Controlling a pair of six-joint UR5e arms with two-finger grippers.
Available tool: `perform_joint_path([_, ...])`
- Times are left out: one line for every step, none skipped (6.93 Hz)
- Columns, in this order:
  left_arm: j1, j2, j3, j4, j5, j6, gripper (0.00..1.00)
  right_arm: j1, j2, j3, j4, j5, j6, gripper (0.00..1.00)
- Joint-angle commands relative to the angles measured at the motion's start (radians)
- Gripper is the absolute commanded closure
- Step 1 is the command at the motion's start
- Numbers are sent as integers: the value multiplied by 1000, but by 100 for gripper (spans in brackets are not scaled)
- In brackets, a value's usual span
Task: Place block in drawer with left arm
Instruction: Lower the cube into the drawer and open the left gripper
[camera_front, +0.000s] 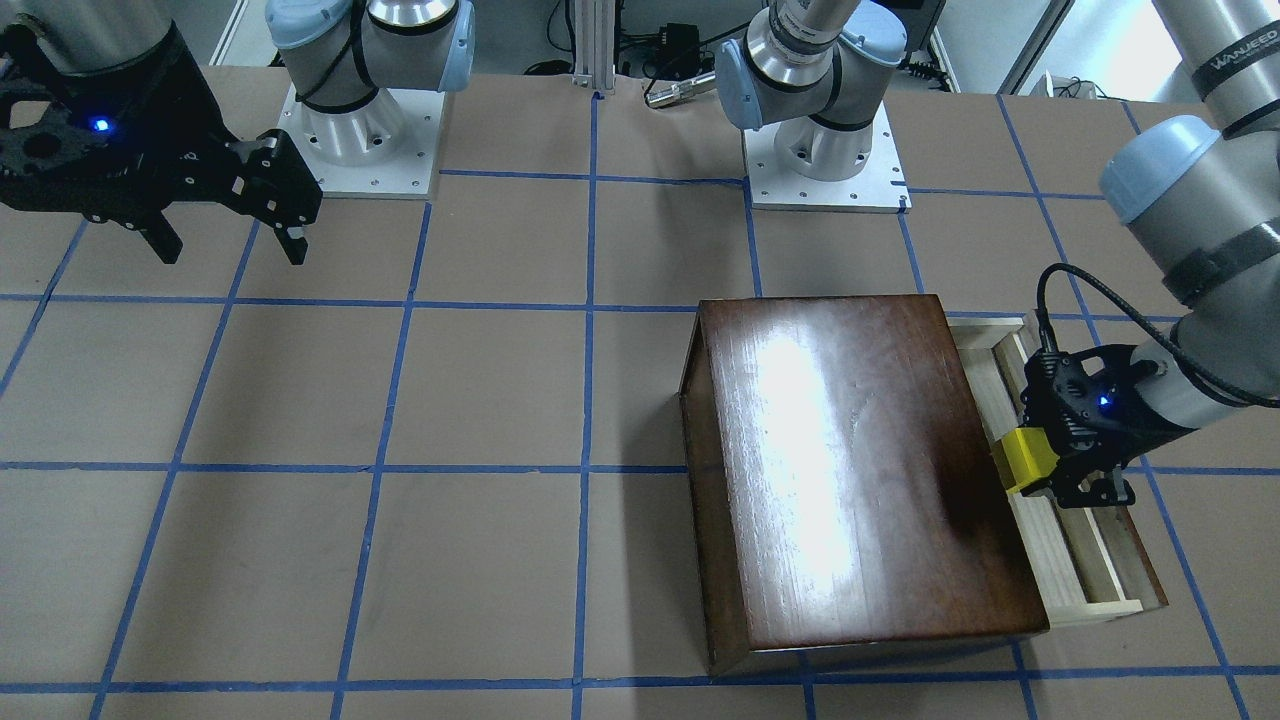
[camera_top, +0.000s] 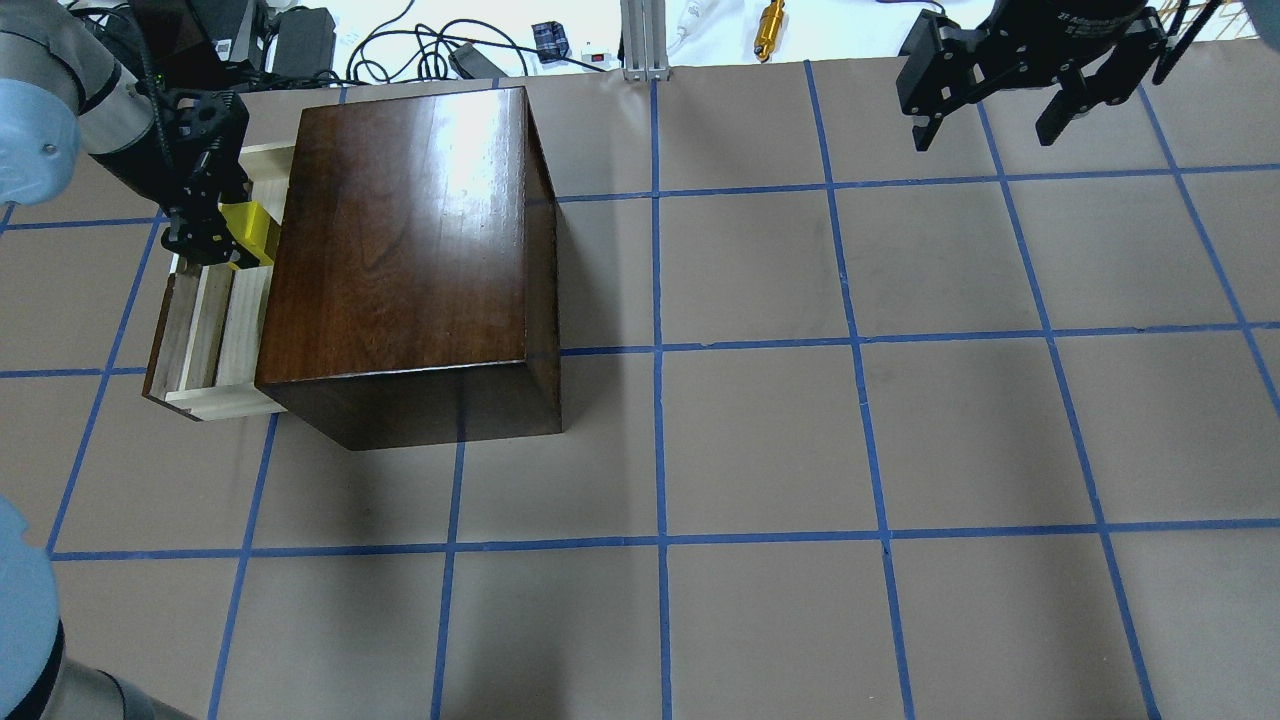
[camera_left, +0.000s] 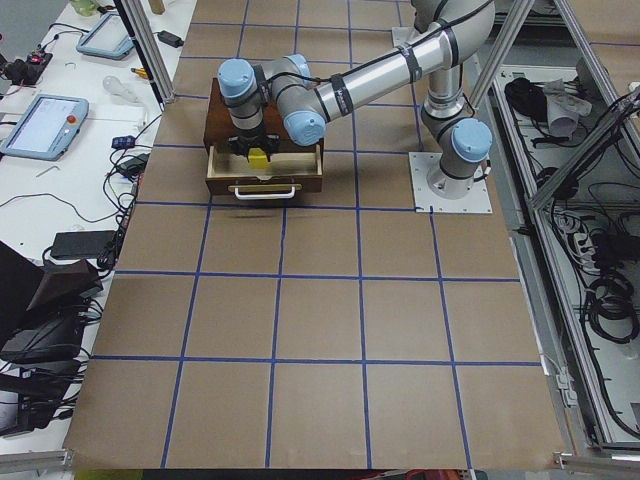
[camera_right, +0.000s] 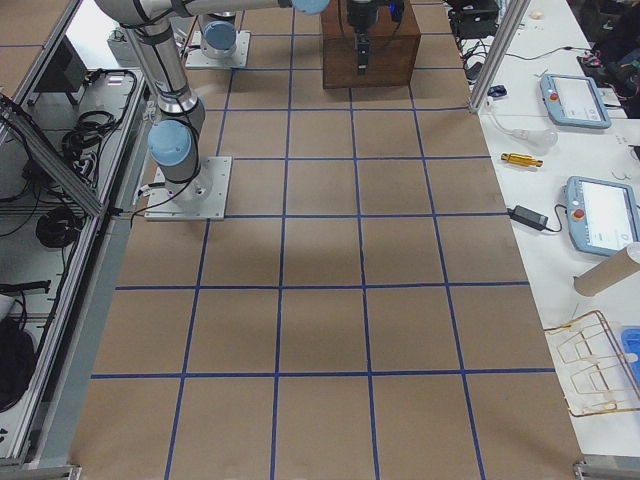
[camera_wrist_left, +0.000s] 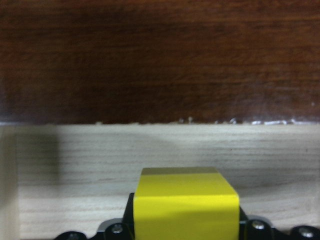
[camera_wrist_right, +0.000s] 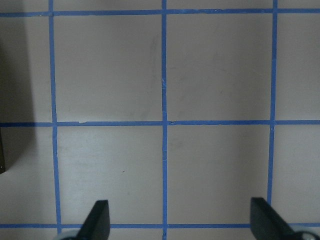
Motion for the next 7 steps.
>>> perform_joint_path([6, 1, -12, 23, 0, 12, 92, 1, -1, 0, 0, 1, 0, 0])
perform_joint_path([9, 0, -13, 23, 2, 18, 92, 1, 1, 0, 0, 0, 0, 0])
perform_joint_path([9, 1, -13, 23, 3, 23, 92, 1, 1, 0, 0, 1, 0, 0])
perform_joint_path([12, 1, -18, 21, 3, 23, 92, 1, 1, 0, 0, 1, 0, 0])
perform_joint_path([14, 6, -38, 26, 3, 20, 92, 1, 1, 0, 0, 0, 0, 0])
perform_joint_path([14, 6, -42, 39, 3, 17, 86, 1, -1, 0, 0, 0, 0, 0])
perform_joint_path([14, 6, -52, 41, 3, 0, 72, 1, -1, 0, 0, 0, 0, 0])
